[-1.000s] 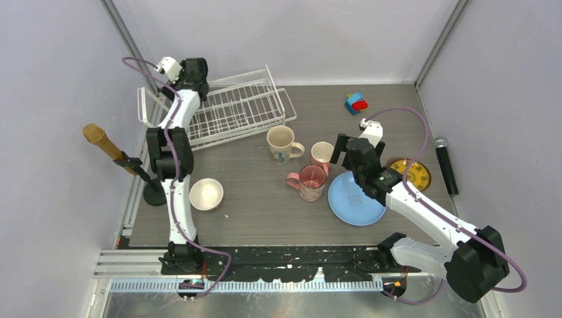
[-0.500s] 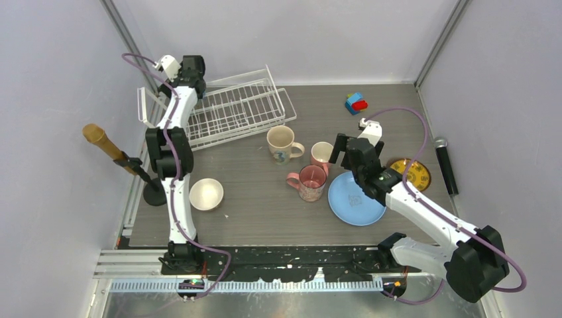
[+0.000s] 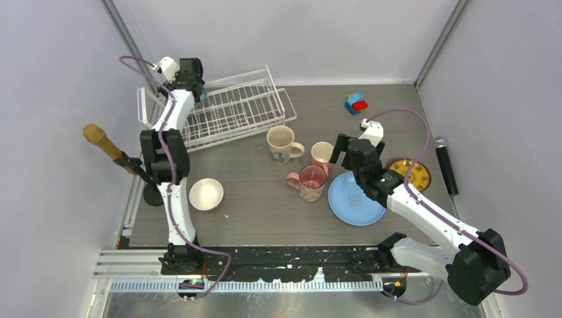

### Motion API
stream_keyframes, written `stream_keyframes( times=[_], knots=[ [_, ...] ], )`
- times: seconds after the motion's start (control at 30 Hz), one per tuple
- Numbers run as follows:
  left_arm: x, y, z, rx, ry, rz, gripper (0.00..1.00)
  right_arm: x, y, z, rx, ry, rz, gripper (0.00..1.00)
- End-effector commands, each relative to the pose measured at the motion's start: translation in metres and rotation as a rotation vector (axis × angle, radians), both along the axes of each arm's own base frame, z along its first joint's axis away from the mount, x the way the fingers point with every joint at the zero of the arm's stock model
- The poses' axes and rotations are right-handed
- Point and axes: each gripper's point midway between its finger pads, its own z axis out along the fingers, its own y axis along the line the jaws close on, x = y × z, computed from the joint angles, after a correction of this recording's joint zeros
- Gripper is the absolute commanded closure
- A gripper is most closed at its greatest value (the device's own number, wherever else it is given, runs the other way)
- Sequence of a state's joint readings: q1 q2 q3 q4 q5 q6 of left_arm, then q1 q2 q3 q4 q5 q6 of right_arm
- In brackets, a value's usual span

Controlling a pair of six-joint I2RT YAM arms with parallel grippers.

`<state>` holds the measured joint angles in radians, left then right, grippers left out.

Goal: Unload the mixed dishes from the dish rack
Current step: Pick up the cup from the dish rack.

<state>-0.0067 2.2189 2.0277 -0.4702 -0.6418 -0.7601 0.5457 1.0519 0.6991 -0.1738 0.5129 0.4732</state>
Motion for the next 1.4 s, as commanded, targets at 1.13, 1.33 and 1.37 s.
stream_keyframes(
  times=[1.13,1.33,1.37],
  knots=[
    [-0.061,-0.084,0.192,0.096,-0.369,-0.364,1.00,0.005,0.027,0.024,0.055,-0.089,0.155,0.00],
    [-0.071,-0.114,0.186,0.053,-0.345,-0.514,1.00,0.013,0.073,0.045,0.077,-0.179,0.415,0.00],
    [-0.073,-0.121,0.183,0.042,-0.340,-0.549,1.00,0.017,0.081,0.056,0.087,-0.230,0.447,0.00]
  ],
)
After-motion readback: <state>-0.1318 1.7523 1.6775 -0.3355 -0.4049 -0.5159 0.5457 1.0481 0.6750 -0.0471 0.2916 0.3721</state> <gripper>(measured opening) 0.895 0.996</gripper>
